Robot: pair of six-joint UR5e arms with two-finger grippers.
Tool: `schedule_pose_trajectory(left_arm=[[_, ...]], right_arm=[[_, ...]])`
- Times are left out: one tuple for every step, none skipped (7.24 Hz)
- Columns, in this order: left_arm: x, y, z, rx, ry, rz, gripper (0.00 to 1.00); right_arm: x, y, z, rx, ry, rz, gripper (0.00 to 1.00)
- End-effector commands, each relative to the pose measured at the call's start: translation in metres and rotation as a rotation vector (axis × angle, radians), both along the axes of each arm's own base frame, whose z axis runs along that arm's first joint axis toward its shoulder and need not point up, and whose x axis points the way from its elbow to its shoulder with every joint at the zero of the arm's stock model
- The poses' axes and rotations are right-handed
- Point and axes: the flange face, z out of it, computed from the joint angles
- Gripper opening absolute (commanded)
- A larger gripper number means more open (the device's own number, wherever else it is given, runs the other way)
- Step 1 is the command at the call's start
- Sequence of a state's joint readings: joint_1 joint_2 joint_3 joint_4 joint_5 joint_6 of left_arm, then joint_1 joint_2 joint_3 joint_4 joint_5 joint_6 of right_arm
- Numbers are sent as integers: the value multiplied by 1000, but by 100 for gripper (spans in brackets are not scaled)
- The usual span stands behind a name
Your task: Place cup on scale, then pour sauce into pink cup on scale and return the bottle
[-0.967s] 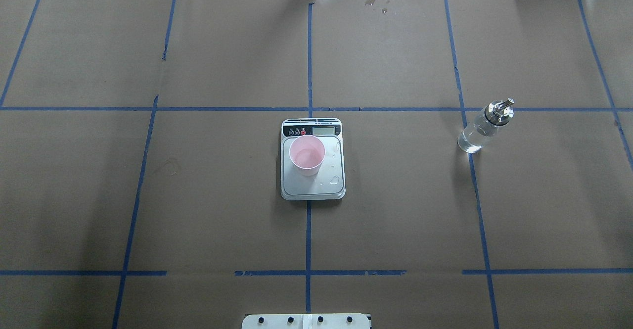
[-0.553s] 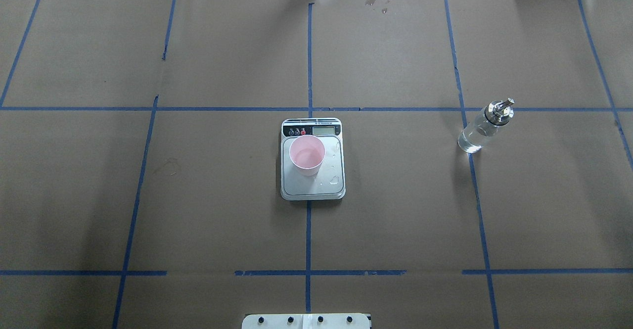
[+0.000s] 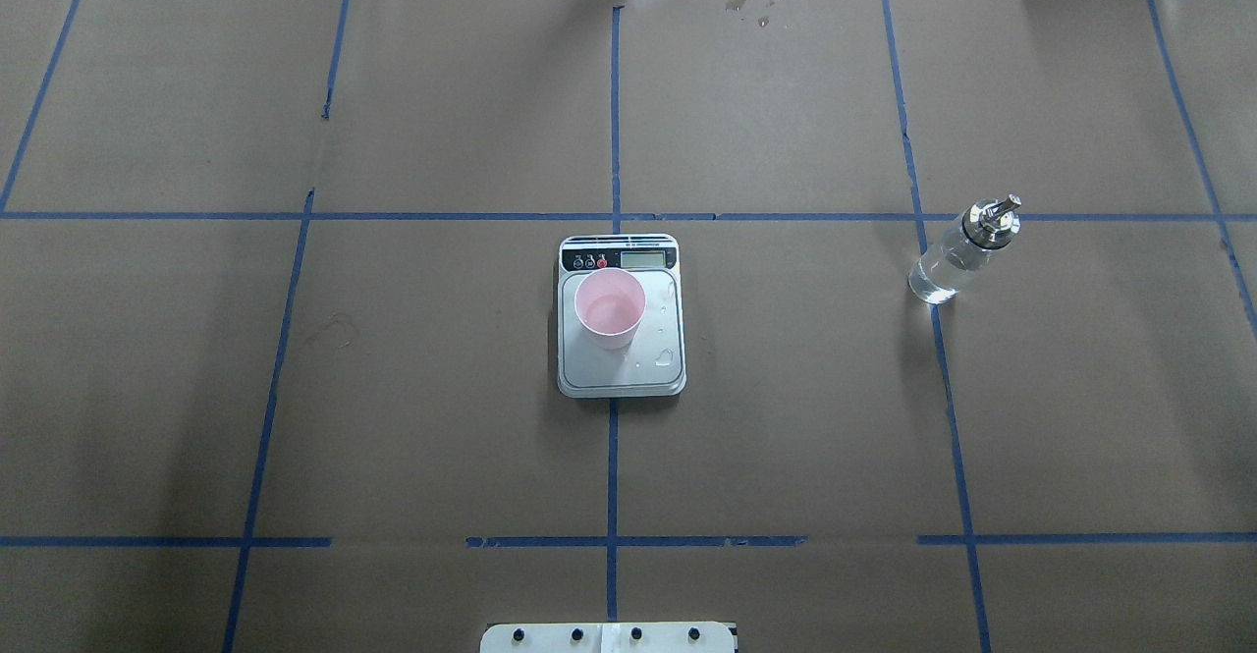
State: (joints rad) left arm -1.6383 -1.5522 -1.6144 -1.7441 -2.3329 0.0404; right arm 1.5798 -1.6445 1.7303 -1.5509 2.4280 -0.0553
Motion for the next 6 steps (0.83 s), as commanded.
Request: schedule_pose_trajectory(left_arm=[[0, 1, 2, -4, -1, -1, 100], [0, 1, 2, -5, -1, -1, 100], [0, 1, 3, -7, -1, -1, 100], [0, 1, 2, -5, 1, 0, 100], [0, 1, 1, -4, -1, -1, 100], [0, 1, 0, -2, -1, -1, 100]], right_arm=[[1, 0, 0, -7, 1, 8, 100], [1, 1, -1, -72, -6, 66, 100], [1, 1, -2, -112, -11, 102, 100], [4, 1, 0, -118, 9, 117, 100], [8, 1, 2, -117, 44, 124, 100], [8, 0, 3, -114, 50, 125, 100]])
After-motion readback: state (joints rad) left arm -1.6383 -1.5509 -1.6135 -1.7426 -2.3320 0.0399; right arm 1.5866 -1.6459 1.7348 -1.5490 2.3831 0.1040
